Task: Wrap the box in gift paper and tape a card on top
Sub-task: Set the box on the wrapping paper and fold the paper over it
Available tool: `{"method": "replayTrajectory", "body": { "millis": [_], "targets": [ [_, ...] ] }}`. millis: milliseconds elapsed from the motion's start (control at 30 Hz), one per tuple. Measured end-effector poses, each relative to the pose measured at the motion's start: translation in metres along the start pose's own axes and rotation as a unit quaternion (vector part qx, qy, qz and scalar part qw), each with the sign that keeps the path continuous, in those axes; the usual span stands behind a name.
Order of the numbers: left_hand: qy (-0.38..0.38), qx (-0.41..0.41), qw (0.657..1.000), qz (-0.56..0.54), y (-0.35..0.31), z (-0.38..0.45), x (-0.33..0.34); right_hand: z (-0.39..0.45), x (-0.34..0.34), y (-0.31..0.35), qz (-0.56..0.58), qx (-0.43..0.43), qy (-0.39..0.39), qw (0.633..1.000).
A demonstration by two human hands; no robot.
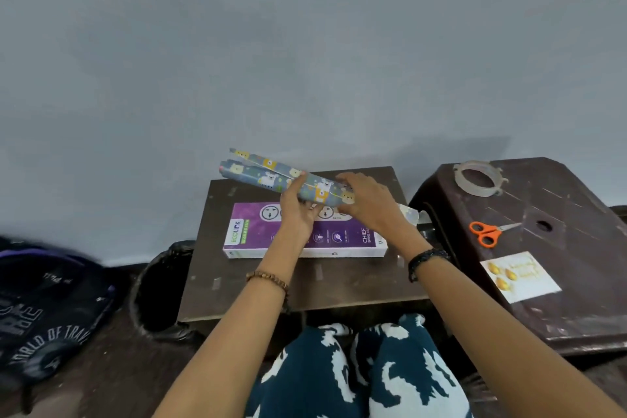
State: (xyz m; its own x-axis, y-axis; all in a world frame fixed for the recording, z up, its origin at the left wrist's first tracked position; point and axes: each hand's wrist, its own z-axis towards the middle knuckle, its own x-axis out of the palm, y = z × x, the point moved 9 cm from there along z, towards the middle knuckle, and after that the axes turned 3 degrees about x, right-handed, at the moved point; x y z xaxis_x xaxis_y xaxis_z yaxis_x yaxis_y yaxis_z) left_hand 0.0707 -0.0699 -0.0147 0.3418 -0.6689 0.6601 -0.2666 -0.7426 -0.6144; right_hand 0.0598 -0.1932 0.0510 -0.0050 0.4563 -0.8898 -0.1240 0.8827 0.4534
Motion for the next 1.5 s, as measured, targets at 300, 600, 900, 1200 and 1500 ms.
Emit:
{"method": "replayTrajectory", "body": {
  "millis": [300,600,900,1200,1500],
  "targets": [
    [0.018,0.035,0.998,-0.047,-0.019,0.048,-0.005,0.053,0.005,-0.009,0.223,0.074,0.051,0.971],
    [-0.057,0.061,0.974,0.211,-0.02,0.052,-0.011,0.027,-0.005,-0.012,0.375,0.127,-0.176,0.901],
    [-0.026,0.188,0.766,0.614,-0.09,0.022,0.008,-0.031,0.012,-0.008,0.516,0.135,-0.116,0.838],
    [-0.018,0.188,0.676,0.712,-0.122,-0.015,-0.023,-0.071,0.067,-0.067,0.211,0.365,0.024,0.906],
    [0.012,0.091,0.671,0.736,-0.09,-0.03,-0.055,-0.09,0.051,-0.072,0.395,0.383,-0.129,0.825]
  ]
}}
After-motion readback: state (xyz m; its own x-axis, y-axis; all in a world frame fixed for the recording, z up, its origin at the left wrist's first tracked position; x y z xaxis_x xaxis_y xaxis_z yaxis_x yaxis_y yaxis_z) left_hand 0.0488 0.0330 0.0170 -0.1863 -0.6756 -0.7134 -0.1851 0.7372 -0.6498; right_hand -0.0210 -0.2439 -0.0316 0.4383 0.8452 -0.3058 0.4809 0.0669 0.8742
